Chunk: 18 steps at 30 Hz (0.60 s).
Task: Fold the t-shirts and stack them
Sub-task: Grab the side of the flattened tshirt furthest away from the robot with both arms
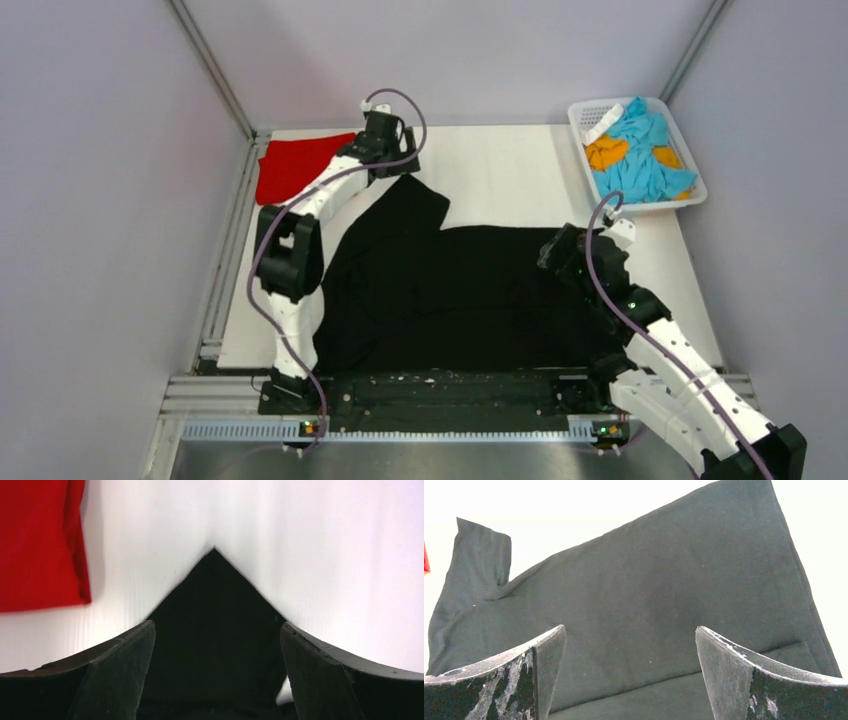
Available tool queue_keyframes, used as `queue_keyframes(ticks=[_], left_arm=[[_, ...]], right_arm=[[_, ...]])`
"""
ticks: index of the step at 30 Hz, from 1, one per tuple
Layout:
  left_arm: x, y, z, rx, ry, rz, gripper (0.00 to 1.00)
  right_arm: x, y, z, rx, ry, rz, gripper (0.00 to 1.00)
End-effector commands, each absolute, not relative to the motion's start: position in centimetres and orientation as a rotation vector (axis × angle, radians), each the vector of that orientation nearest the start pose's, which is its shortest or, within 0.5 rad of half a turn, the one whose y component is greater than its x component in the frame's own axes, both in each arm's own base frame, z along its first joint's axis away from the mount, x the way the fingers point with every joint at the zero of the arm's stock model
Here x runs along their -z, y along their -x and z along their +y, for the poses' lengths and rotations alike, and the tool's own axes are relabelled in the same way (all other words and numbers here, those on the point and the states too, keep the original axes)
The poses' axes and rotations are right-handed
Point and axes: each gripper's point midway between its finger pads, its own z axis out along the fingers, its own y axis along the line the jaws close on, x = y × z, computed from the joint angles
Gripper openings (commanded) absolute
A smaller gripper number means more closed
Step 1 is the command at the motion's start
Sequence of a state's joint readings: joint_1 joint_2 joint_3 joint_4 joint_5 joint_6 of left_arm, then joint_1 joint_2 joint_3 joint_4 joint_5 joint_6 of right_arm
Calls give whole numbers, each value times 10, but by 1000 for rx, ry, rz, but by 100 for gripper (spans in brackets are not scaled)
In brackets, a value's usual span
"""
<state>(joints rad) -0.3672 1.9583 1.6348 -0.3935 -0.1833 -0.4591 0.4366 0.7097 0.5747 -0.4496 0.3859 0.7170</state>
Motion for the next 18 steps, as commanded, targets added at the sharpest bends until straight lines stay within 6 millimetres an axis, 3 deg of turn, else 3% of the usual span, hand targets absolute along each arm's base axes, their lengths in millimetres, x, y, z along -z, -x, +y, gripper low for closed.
queue_keyframes(ticks=[1, 5, 9, 12, 18], left_arm=[[-133, -553, -168, 170, 124, 2298, 99], [-106, -585, -179, 235, 109, 2336, 99], [-84, -601, -193, 313, 113, 2320, 99], [-68, -601, -198, 341, 124, 2341, 99], [-49, -577, -219, 461, 71, 2433, 91]], right_arm=[[-148, -257, 65, -211, -513, 2016, 99], [-139, -258, 64, -183, -502, 2041, 99], [-135, -260, 68, -190, -481, 2060, 99], [-132, -260, 70, -191, -468, 2076, 99], [-131, -261, 70, -187, -462, 2076, 99]])
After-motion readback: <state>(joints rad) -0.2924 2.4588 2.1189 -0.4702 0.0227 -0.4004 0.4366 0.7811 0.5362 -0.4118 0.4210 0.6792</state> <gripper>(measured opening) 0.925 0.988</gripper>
